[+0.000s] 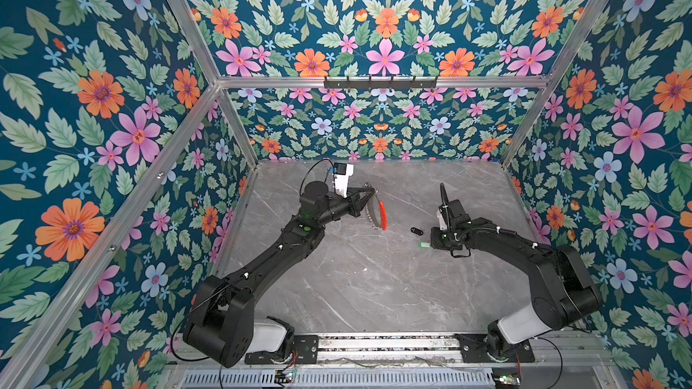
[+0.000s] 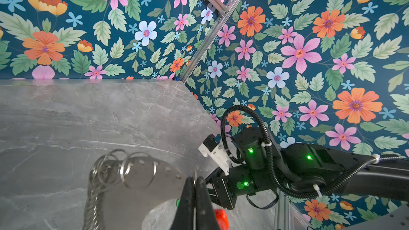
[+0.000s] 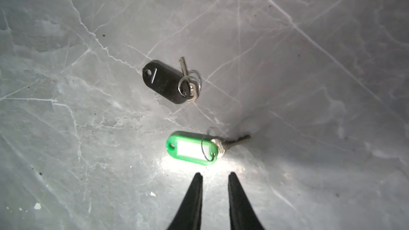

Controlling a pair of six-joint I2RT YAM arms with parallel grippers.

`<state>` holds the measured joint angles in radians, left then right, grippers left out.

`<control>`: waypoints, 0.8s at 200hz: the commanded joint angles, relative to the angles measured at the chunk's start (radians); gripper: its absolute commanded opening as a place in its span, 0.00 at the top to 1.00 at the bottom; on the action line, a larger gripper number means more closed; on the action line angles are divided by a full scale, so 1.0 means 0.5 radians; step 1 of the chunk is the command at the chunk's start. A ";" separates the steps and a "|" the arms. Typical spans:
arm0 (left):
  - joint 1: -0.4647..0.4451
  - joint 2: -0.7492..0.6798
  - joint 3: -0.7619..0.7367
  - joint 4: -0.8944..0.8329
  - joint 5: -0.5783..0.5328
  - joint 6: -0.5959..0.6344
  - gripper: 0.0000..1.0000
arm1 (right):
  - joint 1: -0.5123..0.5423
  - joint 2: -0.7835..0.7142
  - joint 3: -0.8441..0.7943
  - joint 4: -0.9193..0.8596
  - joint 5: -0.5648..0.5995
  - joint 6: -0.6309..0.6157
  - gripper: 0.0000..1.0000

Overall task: Put the keys on the keyring
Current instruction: 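Release the plate with the right gripper and move it to the green-tag key, then grasp the green-tag key by its ring with the right gripper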

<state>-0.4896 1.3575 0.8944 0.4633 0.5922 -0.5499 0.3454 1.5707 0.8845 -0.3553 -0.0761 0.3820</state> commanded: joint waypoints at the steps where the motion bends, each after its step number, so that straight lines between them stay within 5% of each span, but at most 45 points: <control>1: -0.006 0.015 0.057 -0.008 0.033 0.051 1.00 | 0.017 0.062 0.054 -0.001 0.019 -0.072 0.76; 160: -0.021 0.131 0.183 -0.049 0.115 0.096 1.00 | 0.057 0.284 0.153 -0.056 0.098 -0.145 0.82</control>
<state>-0.4992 1.4227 0.9764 0.4065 0.6323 -0.5179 0.3702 1.7027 0.9546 -0.3664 -0.0311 0.3191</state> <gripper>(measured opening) 0.051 0.186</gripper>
